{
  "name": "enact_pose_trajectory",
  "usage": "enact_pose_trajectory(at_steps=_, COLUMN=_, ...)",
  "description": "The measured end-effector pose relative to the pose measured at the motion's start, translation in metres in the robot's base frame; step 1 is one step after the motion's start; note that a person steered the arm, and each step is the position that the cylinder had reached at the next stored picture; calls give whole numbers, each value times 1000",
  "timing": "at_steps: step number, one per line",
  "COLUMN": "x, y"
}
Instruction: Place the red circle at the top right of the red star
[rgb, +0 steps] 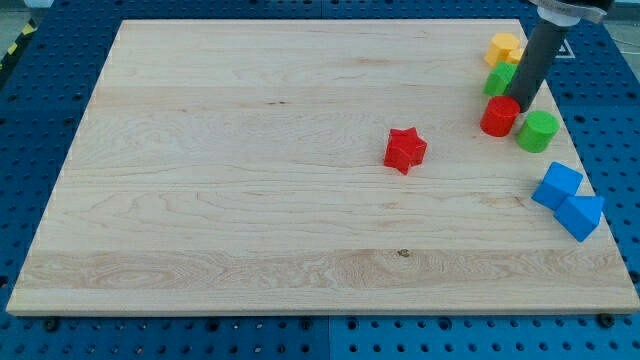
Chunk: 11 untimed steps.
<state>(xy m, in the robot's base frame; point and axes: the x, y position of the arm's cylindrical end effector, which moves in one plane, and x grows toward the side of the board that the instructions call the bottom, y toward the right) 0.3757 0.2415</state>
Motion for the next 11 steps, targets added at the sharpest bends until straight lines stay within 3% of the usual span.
enact_pose_trajectory(at_steps=3, x=13, y=-21)
enact_pose_trajectory(at_steps=6, x=62, y=-43)
enact_pose_trajectory(at_steps=9, x=74, y=-119)
enact_pose_trajectory(at_steps=11, x=77, y=-91)
